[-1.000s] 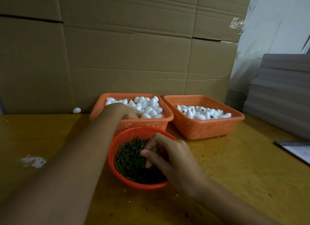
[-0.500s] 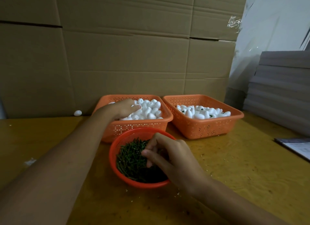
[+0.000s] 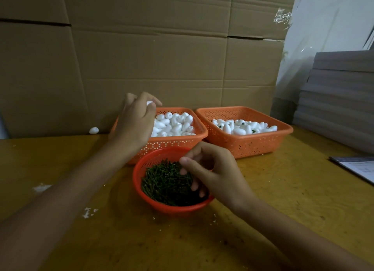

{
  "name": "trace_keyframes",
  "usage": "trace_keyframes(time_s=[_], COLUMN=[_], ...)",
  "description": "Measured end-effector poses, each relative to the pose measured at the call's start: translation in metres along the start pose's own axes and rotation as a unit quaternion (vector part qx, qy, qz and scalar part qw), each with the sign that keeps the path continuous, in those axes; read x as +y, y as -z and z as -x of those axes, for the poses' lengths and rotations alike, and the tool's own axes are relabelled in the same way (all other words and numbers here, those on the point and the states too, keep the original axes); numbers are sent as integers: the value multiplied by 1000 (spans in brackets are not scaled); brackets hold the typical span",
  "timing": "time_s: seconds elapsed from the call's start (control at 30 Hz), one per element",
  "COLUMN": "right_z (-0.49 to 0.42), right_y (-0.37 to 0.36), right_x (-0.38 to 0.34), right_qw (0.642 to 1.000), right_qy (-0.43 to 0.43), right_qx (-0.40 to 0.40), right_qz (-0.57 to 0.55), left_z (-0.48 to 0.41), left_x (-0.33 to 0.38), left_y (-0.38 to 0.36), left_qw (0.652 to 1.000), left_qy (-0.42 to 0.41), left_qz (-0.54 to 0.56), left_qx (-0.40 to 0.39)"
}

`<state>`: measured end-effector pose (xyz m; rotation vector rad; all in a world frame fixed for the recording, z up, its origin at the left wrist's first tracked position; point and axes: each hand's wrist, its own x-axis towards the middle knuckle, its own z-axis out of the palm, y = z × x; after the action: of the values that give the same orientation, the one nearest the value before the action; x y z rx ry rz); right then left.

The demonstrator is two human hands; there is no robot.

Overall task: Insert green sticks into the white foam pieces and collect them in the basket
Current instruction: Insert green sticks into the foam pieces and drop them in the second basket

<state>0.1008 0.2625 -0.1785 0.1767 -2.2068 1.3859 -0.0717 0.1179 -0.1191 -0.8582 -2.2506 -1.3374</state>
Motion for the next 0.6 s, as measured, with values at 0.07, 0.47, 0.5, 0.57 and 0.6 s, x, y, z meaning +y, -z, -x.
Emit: trace_keyframes(time_s=[0.07, 0.47, 0.5, 0.57, 0.6], right_z=[-1, -1, -1, 0, 0], right_y=[2, 4, 4, 1, 0], right_x=[-1, -4, -4, -4, -4], right_qw=[999, 995, 996, 998, 998], right_qy=[-11, -18, -17, -11, -8], right_qx=[9, 5, 5, 5, 4], right_qz=[-33, -100, -92, -69, -56], left_z=[25, 99, 103, 110, 112], left_x=[7, -3, -6, -13, -15], left_y=[6, 6, 5, 3, 1], left_qw=[999, 926, 936, 953, 953], left_qy=[15, 101, 77, 31, 19], left_qz=[27, 363, 343, 301, 302], left_qx=[12, 20, 12, 1, 7])
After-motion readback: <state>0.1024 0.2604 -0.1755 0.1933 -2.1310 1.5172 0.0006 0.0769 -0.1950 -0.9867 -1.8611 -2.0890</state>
